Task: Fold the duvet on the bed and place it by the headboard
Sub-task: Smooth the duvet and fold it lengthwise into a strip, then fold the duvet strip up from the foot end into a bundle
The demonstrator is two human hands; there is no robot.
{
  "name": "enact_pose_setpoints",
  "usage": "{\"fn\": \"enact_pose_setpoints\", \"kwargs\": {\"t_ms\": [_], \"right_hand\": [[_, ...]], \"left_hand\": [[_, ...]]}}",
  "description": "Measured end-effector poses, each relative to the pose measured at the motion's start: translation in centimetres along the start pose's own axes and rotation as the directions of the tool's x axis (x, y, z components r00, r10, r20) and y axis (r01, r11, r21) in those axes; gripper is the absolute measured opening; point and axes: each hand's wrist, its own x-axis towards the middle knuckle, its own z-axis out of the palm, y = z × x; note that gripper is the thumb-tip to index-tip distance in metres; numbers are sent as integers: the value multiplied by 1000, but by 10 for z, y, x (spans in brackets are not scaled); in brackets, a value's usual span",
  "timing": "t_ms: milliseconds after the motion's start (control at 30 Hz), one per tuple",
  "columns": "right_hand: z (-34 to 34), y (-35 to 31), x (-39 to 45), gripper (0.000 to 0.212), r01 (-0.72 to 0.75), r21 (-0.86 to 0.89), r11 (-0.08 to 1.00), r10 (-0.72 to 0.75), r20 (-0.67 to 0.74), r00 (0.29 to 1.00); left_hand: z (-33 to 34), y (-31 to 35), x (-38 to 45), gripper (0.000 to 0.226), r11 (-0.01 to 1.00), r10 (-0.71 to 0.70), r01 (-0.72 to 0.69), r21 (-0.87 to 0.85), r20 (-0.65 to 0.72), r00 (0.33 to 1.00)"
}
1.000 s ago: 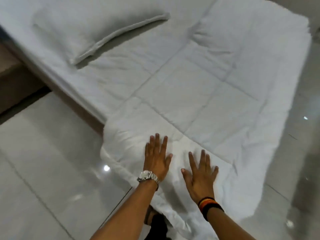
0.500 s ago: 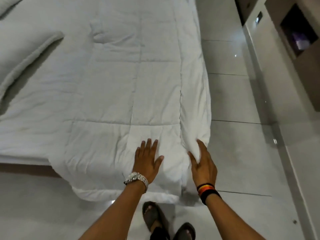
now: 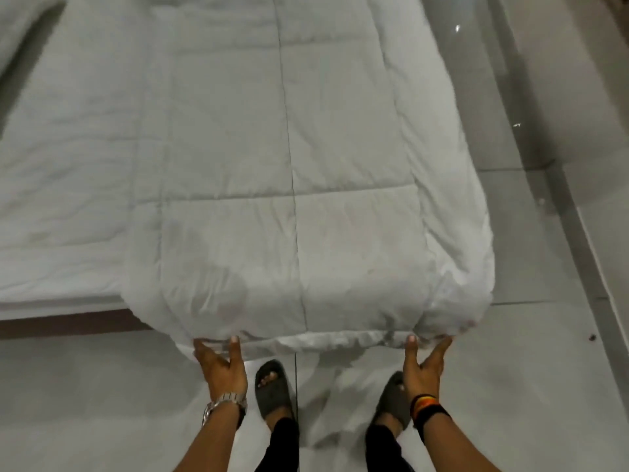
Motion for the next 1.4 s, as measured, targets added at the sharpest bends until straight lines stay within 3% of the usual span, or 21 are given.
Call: {"fn": "enact_pose_setpoints", "kwargs": {"t_ms": [100, 267, 367, 467, 567, 633, 667, 733, 800, 833, 900, 1033, 1133, 1233, 1400], "right_hand": [[42, 1, 24, 104, 19, 155, 988, -8, -71, 997], [78, -7, 100, 128, 166, 256, 952, -112, -211, 971], [82, -8, 122, 147, 2, 313, 950, 67, -209, 976], [78, -4, 134, 159, -96, 427, 899, 173, -144, 974], [79, 2, 144, 162, -81, 510, 856, 158, -109, 981], [83, 4, 145, 164, -39, 550, 834, 133, -133, 982], [85, 6, 145, 163, -21, 571, 821, 129, -149, 980], [90, 11, 142, 159, -13, 632, 775, 145, -158, 977], [93, 14, 138, 151, -7, 690, 724, 150, -148, 978], [92, 15, 135, 146, -1, 702, 712, 147, -148, 978], [85, 15, 120, 137, 19, 706, 708, 135, -162, 978], [46, 25, 57, 126, 50, 671, 740, 103, -186, 977], [-7, 28, -18, 124, 5, 597, 802, 135, -189, 973], [-66, -2, -88, 118, 7, 528, 849, 139, -235, 962], [-121, -118, -136, 105, 107, 438, 893, 40, -315, 948]], "left_hand": [[9, -12, 46, 120, 969, -13, -5, -247, -72, 997], [42, -24, 109, 143, 916, -64, 6, -401, -131, 989], [55, -46, 128, 151, 897, -127, 36, -440, -180, 975], [60, -62, 131, 160, 798, -340, 236, -554, -90, 936], [79, -68, 121, 141, 774, -356, 279, -568, -26, 934], [90, -72, 127, 107, 819, -300, 223, -529, -64, 952], [94, -69, 131, 86, 801, -277, 174, -573, -98, 956], [97, -59, 135, 67, 827, -350, 242, -508, -129, 928], [97, -52, 131, 82, 809, -421, 286, -514, -168, 891], [90, -51, 121, 104, 820, -435, 303, -486, -185, 881], [76, -41, 104, 133, 739, -498, 354, -573, -111, 860], [9, -50, 48, 119, 755, -465, 350, -554, -77, 882], [-57, -58, -29, 123, 759, -506, 311, -572, -218, 834], [-106, -14, -109, 123, 764, -444, 226, -604, -238, 864], [-141, 95, -153, 126, 729, -265, 42, -683, -226, 937]]}}
